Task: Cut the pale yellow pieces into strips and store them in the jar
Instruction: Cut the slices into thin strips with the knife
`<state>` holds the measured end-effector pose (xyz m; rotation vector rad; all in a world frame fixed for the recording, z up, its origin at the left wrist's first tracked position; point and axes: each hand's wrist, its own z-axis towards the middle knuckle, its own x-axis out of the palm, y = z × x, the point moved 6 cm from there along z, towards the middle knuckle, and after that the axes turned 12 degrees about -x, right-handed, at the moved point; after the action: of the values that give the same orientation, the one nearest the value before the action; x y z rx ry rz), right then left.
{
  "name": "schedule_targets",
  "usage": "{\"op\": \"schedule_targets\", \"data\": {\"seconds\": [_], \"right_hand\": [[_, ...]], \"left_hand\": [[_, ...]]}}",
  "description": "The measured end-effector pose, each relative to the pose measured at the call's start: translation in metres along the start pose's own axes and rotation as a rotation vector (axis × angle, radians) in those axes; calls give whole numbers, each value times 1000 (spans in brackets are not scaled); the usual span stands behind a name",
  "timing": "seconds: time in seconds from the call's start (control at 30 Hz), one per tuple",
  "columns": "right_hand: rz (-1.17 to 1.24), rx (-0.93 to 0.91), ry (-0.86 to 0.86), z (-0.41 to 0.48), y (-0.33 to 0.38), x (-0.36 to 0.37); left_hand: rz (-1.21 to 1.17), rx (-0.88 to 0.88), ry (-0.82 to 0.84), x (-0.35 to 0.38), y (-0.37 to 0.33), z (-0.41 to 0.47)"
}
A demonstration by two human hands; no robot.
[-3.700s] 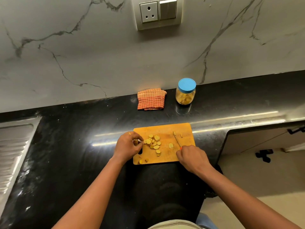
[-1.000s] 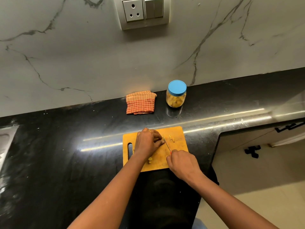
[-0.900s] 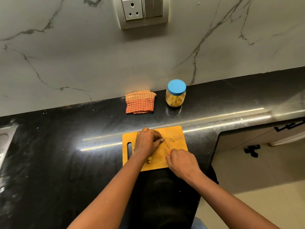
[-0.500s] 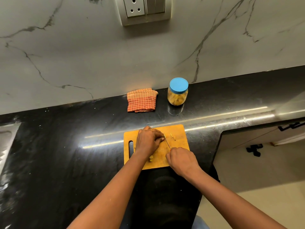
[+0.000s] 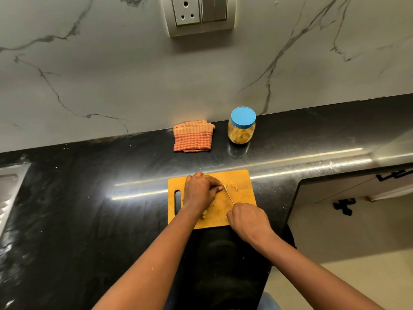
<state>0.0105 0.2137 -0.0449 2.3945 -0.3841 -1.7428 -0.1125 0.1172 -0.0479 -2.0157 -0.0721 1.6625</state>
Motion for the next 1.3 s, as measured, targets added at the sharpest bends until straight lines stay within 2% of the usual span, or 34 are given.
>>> {"op": "schedule_targets", "data": {"seconds": [0.1,0.2,0.27,0.53,0.77,0.93,1.3], "right_hand": [[8,-8,12,-7,0,-3],[-123,-144,67,-12,6,-1],[-130,-170,61,-15,6,-3],[34,-55,-7,-11,10,-17],[-72,-112,22,-7,17,-17],[-25,-54,-14,-1,13,-15],[-15,-37,25,26,11,-14]], "left_hand": [[-27,-21,1,-1,-1,-1],[-29,-32,0,-2,-1,-2],[-27,-39,1,-3,-2,-2],[-48,-63,28,-2,0,-2],[-58,-22,31,-3,0,-3],[-62,-16,22,-3,1,-3],[-84,-32,21,-1,0,-1]]}}
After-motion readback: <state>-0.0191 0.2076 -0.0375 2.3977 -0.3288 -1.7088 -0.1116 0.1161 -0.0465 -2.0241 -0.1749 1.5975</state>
